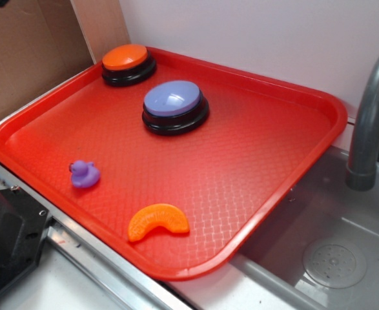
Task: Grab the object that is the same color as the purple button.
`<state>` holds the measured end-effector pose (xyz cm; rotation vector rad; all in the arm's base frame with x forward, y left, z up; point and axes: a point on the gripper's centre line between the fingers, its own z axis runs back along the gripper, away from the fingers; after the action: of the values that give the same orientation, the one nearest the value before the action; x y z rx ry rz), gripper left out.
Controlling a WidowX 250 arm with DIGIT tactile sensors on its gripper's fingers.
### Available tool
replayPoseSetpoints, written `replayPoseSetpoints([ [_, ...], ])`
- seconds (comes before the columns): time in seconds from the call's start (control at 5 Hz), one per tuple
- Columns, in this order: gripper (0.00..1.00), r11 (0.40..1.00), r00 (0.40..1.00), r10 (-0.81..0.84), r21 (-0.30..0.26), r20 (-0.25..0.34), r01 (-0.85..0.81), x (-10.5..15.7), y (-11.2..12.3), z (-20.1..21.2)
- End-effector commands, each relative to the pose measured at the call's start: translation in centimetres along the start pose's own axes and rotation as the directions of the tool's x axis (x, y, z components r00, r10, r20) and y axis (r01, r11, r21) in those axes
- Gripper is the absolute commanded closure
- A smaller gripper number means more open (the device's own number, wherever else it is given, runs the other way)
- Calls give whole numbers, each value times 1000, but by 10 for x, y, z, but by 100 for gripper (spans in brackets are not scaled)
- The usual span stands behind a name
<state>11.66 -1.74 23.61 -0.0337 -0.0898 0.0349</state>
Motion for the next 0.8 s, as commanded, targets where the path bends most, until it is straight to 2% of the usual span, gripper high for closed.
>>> replayPoseSetpoints([
  [0.0,0,1000,1000,0,0,0,0,0,0,0],
  [0.2,0,1000,1000,-10,10,5,10,2,23,-29],
  [0.4,0,999,1000,-2,47,-15,3,4,33,-54],
  [0.6,0,1000,1000,-17,26,-25,18,10,37,-104],
])
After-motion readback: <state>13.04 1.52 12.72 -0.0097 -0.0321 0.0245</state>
